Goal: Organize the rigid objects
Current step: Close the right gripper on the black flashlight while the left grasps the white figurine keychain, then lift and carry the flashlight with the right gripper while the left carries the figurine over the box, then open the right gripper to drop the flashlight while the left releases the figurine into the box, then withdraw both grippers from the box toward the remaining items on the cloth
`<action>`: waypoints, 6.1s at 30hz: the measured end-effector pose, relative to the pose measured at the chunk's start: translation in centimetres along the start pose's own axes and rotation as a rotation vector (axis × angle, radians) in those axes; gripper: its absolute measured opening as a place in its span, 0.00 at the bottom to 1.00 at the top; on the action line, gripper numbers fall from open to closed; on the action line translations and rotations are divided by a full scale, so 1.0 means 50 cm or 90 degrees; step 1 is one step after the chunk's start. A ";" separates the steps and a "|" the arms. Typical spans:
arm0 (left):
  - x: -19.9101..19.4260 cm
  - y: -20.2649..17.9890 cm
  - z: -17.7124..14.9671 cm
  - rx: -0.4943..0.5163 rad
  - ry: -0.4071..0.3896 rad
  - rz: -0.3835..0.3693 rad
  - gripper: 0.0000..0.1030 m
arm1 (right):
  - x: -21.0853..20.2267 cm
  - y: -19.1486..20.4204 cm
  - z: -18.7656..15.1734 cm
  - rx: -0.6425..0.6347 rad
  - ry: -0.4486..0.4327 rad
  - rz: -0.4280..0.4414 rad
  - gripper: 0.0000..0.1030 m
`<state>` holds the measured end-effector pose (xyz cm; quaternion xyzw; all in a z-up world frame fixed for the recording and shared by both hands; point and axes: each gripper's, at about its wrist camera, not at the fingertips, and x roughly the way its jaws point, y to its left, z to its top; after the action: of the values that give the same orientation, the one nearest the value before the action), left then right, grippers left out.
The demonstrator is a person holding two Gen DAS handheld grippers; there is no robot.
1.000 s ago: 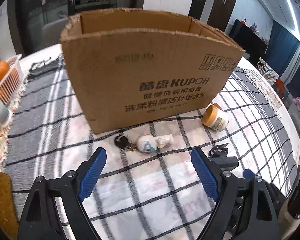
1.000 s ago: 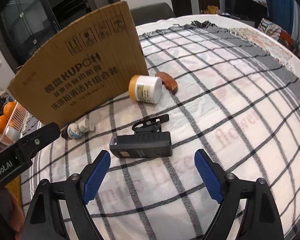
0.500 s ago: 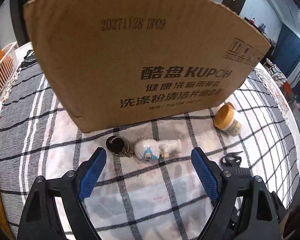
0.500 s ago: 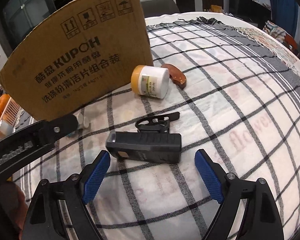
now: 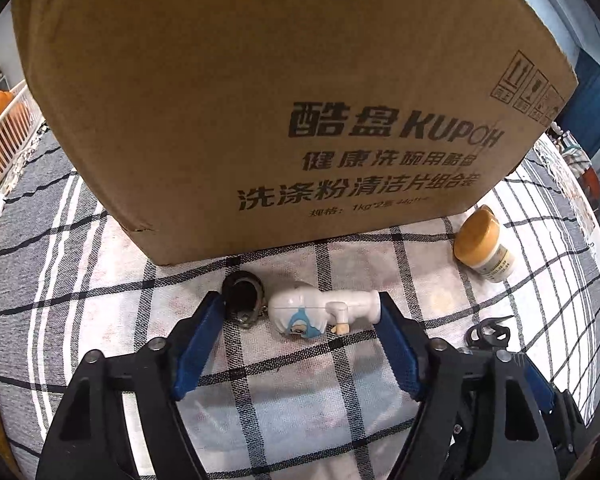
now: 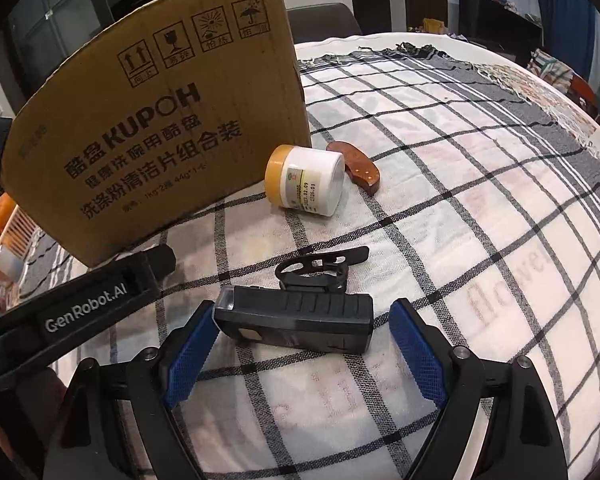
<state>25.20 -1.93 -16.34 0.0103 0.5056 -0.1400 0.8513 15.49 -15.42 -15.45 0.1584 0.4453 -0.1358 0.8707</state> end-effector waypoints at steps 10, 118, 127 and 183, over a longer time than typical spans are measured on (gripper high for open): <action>-0.010 -0.002 -0.021 0.036 -0.027 0.010 0.53 | -0.003 -0.013 0.001 -0.013 -0.008 0.004 0.74; -0.244 0.013 0.287 -0.010 -0.100 -0.010 0.51 | -0.157 0.126 0.393 -0.167 -0.112 0.153 0.44; -0.237 -0.005 0.274 -0.002 -0.097 0.026 0.63 | -0.126 0.096 0.396 -0.158 -0.069 0.146 0.44; -0.188 -0.176 -0.011 0.011 -0.110 0.050 0.80 | -0.106 -0.077 0.236 -0.317 0.002 0.194 0.51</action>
<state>18.31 -8.15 -7.40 0.0252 0.4280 -0.1112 0.8966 19.70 -23.10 -5.17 0.0050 0.4375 0.1107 0.8923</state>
